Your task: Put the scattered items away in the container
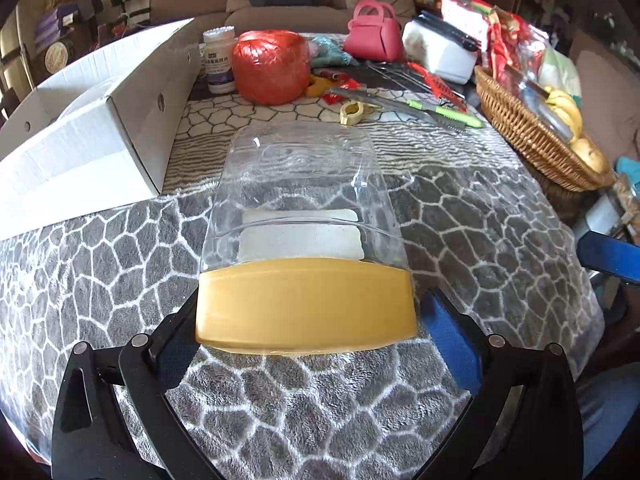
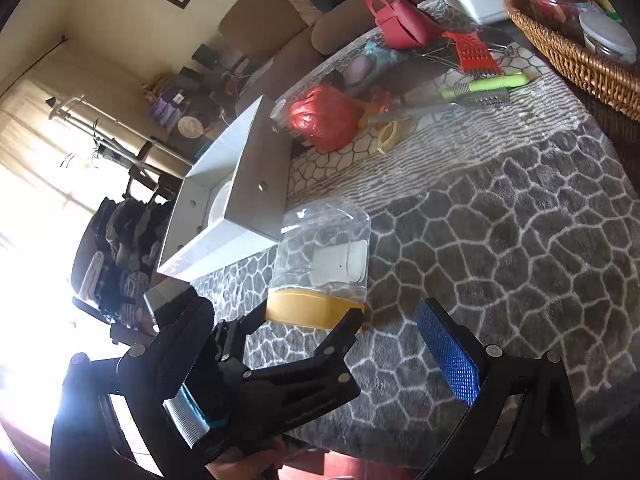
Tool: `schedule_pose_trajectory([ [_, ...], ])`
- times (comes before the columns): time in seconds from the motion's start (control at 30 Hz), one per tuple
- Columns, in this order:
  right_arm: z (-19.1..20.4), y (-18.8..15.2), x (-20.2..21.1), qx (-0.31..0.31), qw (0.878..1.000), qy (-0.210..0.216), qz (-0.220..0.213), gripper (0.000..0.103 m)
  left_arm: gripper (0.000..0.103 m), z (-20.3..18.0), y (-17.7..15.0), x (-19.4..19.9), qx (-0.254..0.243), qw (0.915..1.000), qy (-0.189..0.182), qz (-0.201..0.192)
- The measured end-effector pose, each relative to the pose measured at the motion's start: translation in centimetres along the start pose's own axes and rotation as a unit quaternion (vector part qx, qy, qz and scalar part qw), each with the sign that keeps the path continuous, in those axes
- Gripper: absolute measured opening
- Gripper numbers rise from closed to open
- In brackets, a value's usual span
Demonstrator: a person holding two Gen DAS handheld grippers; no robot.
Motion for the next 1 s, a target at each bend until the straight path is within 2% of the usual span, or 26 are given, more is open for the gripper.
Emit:
schedule_pose_trajectory([
  [0.03,-0.1,0.0,0.2,0.003,1.000,-0.003,0.000,0.103,0.088,0.5,-0.1,0.1,0.006,1.0000,-0.002,0.002],
  [0.13,-0.6,-0.2,0.7,0.007,1.000,-0.010,-0.005,0.103,0.087,1.6,-0.1,0.9,0.019,0.9995,-0.025,0.001],
  [0.2,-1.0,-0.3,0.6,-0.002,1.000,-0.005,-0.003,0.103,0.087,2.5,0.1,1.7,0.058,0.9960,-0.067,0.007],
  [0.27,-1.2,-0.5,0.3,-0.012,1.000,0.005,0.002,0.103,0.087,3.6,0.1,2.5,0.124,0.9840,-0.127,0.017],
  [0.33,-1.0,-0.8,0.0,-0.017,1.000,0.013,0.006,0.103,0.087,4.6,0.0,3.5,0.195,0.9624,-0.188,0.018],
  [0.4,-0.5,-1.2,-0.2,-0.017,1.000,0.018,0.010,0.103,0.086,5.7,-0.5,4.3,0.265,0.9324,-0.246,0.014],
  [0.43,-0.2,-1.4,-0.3,-0.015,1.000,0.020,0.012,0.103,0.087,6.2,-0.8,4.6,0.299,0.9137,-0.274,0.014],
  [0.5,0.5,-1.7,-0.5,-0.010,1.000,0.024,0.014,0.103,0.086,7.3,-1.9,5.1,0.372,0.8680,-0.329,0.011],
  [0.53,0.9,-1.9,-0.6,-0.007,1.000,0.025,0.016,0.103,0.086,7.8,-2.4,5.2,0.397,0.8489,-0.348,0.008],
  [0.57,1.2,-2.1,-0.6,-0.003,1.000,0.026,0.017,0.103,0.086,8.3,-2.8,5.4,0.414,0.8356,-0.361,0.006],
  [0.63,1.8,-2.5,-1.0,0.004,0.999,0.025,0.022,0.103,0.086,9.5,-3.5,5.6,0.438,0.8194,-0.369,0.004],
  [0.73,2.6,-3.0,-1.4,0.011,0.999,0.028,0.027,0.103,0.086,10.8,-4.4,6.1,0.478,0.7875,-0.390,0.003],
  [0.77,2.9,-3.3,-1.5,0.014,0.999,0.029,0.029,0.103,0.086,11.3,-4.4,6.2,0.486,0.7806,-0.394,0.003],
  [0.87,3.7,-3.8,-1.9,0.030,0.999,0.028,0.032,0.103,0.086,13.0,-4.4,6.4,0.499,0.7753,-0.387,-0.002],
  [0.97,4.5,-4.3,-2.5,0.057,0.998,0.014,0.034,0.103,0.089,15.4,-3.5,6.4,0.510,0.7744,-0.374,-0.015],
  [1.0,4.8,-4.4,-2.7,0.064,0.997,0.012,0.034,0.103,0.092,16.4,-3.2,6.4,0.518,0.7704,-0.371,-0.020],
])
Point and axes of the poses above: each gripper's, at about its wrist camera, not at the fingertips, and x roughly against the way its jaws point, z to its left, y to its top, the point moved 6 cm from there along -x, roughly the way its jaws point, and after that the axes turned 13 degrees about -y, right-handed, at the moved point
